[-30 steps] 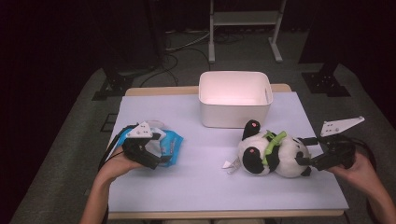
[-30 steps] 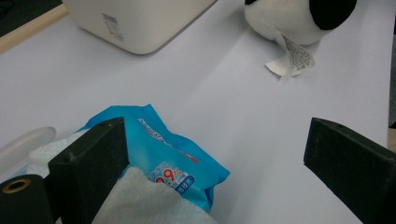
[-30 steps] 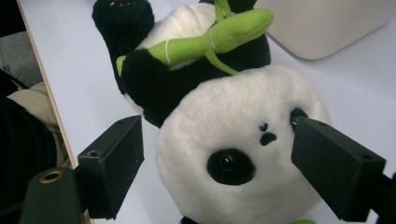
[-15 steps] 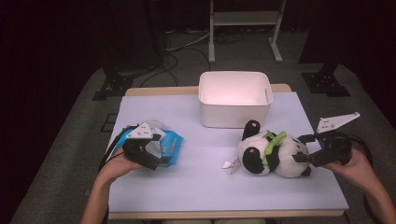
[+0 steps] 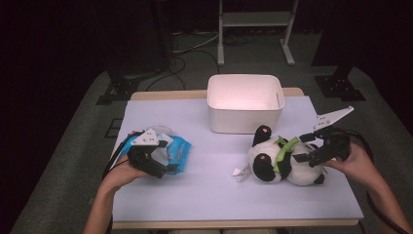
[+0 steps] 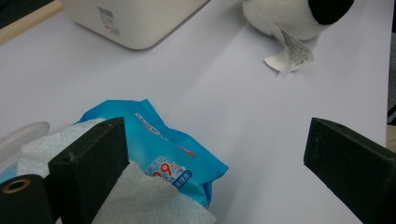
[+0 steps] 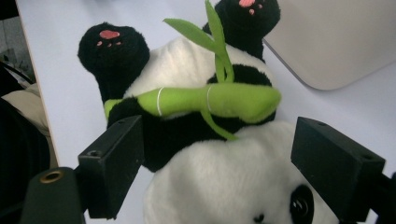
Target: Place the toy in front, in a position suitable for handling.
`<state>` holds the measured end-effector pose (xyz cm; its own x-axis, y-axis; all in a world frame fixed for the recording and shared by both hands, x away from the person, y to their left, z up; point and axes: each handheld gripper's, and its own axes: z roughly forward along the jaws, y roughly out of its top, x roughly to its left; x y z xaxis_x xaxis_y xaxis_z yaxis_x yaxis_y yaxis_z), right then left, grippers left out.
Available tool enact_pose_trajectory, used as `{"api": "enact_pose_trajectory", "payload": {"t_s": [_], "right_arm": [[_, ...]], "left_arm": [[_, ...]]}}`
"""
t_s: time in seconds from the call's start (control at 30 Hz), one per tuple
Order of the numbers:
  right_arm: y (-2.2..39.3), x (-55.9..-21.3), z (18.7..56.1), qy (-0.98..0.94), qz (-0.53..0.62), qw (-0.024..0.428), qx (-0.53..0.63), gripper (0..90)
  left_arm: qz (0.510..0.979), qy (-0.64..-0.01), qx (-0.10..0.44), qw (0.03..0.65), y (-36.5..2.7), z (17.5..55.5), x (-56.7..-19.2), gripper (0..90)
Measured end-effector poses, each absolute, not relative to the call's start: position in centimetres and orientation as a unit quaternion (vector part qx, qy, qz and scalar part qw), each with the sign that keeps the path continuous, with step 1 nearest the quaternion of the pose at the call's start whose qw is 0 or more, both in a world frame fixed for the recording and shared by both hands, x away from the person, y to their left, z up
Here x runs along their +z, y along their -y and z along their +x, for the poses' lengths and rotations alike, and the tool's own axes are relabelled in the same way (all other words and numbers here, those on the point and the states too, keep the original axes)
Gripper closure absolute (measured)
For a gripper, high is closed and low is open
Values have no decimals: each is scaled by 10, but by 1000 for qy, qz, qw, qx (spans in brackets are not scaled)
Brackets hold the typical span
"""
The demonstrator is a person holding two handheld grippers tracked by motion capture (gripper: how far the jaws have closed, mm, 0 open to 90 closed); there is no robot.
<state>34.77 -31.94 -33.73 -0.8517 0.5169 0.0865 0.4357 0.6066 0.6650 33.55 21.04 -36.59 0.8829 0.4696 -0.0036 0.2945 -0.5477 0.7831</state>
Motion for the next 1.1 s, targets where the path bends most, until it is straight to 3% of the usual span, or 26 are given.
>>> {"api": "enact_pose_trajectory", "payload": {"t_s": [0.17, 0.3, 0.4, 0.43, 0.47, 0.5, 0.53, 0.67, 1.1], "right_arm": [[312, -336, 354, -899, 256, 53, 351, 202], [306, -335, 358, -903, 248, 51, 347, 300], [302, -334, 358, -906, 238, 60, 345, 449], [302, -334, 358, -906, 238, 60, 345, 449], [302, -332, 358, -905, 237, 58, 348, 541], [302, -332, 358, -905, 237, 58, 348, 541], [302, -331, 357, -907, 234, 63, 344, 614], [303, -329, 356, -908, 229, 56, 347, 731], [295, -318, 354, -911, 209, 52, 351, 768]], "left_arm": [[874, -218, 106, 422, -211, 336, -365, 56], [873, -218, 106, 422, -212, 335, -365, 56], [872, -220, 106, 424, -213, 335, -366, 56], [872, -220, 106, 424, -213, 335, -366, 56], [873, -220, 106, 422, -213, 334, -366, 56], [873, -220, 106, 422, -213, 334, -366, 56], [873, -220, 106, 423, -213, 334, -367, 56], [873, -220, 107, 423, -213, 334, -366, 56], [872, -219, 111, 423, -213, 334, -364, 56]]}}
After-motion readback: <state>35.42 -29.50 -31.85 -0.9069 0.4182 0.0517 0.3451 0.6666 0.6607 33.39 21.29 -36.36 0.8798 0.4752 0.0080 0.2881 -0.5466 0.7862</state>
